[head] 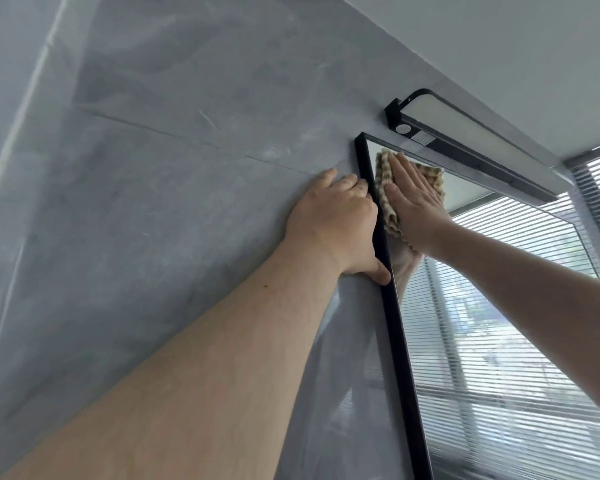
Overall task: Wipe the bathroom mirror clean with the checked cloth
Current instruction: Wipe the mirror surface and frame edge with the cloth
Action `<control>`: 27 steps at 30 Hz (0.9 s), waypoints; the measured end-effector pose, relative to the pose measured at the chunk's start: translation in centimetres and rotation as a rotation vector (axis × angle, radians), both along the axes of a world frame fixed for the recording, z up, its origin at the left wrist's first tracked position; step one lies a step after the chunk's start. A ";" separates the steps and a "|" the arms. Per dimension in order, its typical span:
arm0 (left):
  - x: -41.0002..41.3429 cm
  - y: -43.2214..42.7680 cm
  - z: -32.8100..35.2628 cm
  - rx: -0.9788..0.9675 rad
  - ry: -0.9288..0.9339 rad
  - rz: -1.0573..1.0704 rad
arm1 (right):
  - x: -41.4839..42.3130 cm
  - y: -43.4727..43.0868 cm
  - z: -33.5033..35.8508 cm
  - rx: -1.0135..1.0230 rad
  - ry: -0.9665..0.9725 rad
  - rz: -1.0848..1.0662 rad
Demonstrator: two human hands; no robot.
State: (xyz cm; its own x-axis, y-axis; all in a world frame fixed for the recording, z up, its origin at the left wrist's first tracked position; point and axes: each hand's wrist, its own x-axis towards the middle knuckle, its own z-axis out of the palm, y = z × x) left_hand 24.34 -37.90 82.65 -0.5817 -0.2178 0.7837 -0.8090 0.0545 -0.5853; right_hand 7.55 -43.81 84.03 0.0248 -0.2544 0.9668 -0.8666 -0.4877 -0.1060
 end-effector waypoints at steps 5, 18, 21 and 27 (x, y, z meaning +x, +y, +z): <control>-0.1 -0.2 0.0 0.008 0.014 0.003 | 0.1 -0.1 -1.9 -0.010 -0.006 0.003; 0.0 -0.1 0.0 0.029 0.005 0.017 | -0.6 0.5 -17.8 0.067 0.096 0.029; 0.1 0.1 -0.2 0.031 0.005 0.021 | -0.5 0.4 -20.8 0.062 0.106 0.012; 0.2 0.3 -0.9 0.054 0.015 0.010 | -0.5 1.1 -20.6 0.123 0.098 -0.030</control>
State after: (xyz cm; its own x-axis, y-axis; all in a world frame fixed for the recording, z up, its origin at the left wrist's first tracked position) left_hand 24.54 -37.56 81.77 -0.5673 -0.2658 0.7794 -0.8185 0.0780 -0.5691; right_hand 7.05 -42.76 63.47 0.1081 -0.3732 0.9214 -0.8898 -0.4496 -0.0778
